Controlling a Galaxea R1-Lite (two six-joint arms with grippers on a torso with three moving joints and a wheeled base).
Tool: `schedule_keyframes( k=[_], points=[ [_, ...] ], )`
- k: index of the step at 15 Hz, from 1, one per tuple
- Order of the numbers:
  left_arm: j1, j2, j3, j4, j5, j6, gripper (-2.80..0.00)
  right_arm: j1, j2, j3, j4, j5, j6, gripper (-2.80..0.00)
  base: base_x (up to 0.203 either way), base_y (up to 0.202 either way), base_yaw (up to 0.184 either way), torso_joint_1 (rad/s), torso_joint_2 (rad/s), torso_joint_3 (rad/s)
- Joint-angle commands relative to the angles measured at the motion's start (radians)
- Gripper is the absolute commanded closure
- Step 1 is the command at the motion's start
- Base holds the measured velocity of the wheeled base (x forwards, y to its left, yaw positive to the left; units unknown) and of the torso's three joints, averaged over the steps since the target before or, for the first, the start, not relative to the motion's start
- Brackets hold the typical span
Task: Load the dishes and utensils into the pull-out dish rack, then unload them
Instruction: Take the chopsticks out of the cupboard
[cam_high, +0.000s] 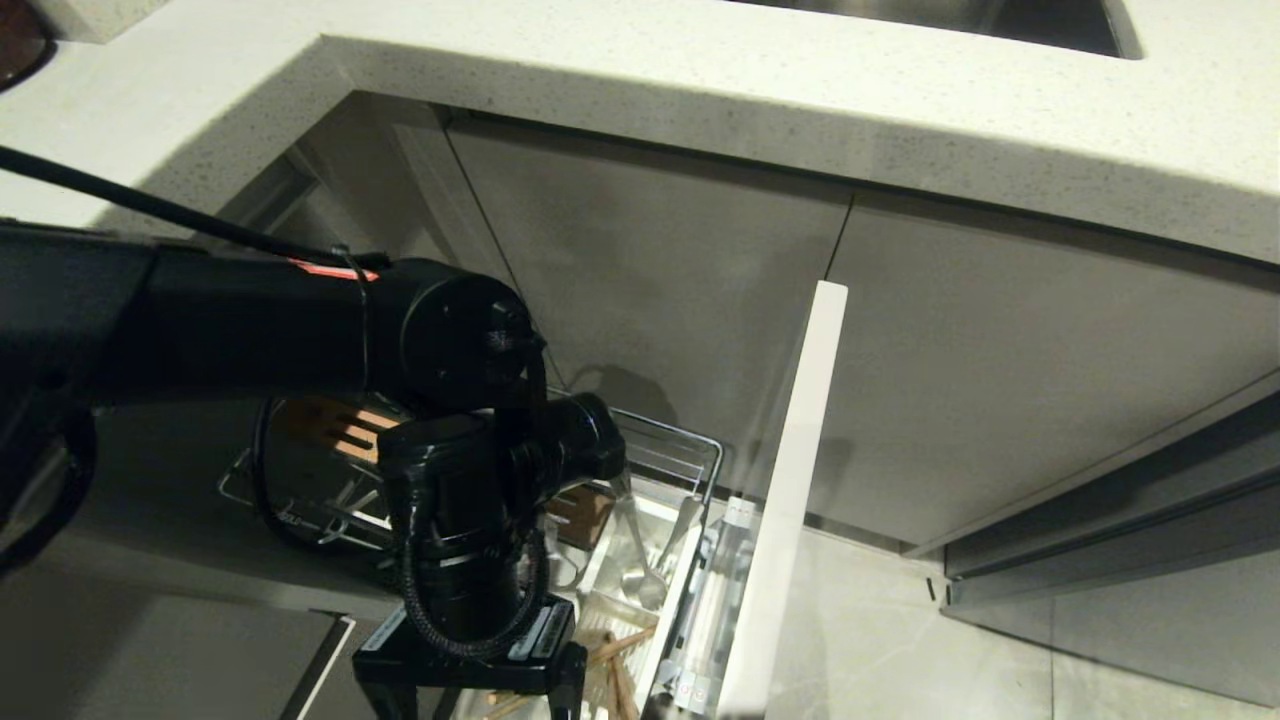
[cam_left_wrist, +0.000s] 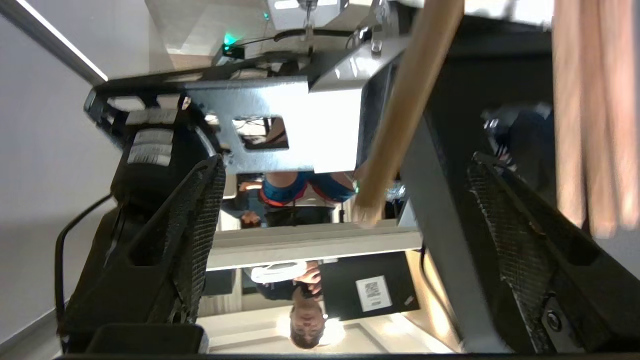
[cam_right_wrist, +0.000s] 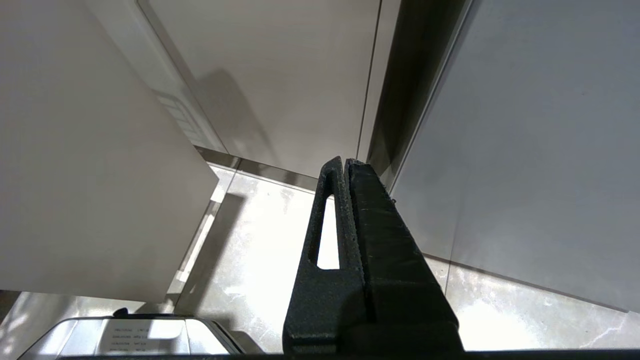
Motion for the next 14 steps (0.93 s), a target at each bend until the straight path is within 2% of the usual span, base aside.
schedule_keyframes(
  k=[1, 7, 14],
  points=[
    [0.015, 0.036, 0.0, -0.002, -0.002, -0.003, -2.8, 0.0, 0.001, 0.027, -0.001, 0.0, 0.0, 0.0, 0.0, 0.0, 0.0, 0.0, 0.0, 0.0],
    [0.042, 0.065, -0.006, -0.046, -0.002, -0.001, -2.8, 0.0, 0.001, 0.026, -0.001, 0.0, 0.0, 0.0, 0.0, 0.0, 0.0, 0.0, 0.0, 0.0],
    [0.045, 0.085, -0.034, -0.04, -0.002, -0.002, -2.8, 0.0, 0.001, 0.026, -0.001, 0.0, 0.0, 0.0, 0.0, 0.0, 0.0, 0.0, 0.0, 0.0]
  ],
)
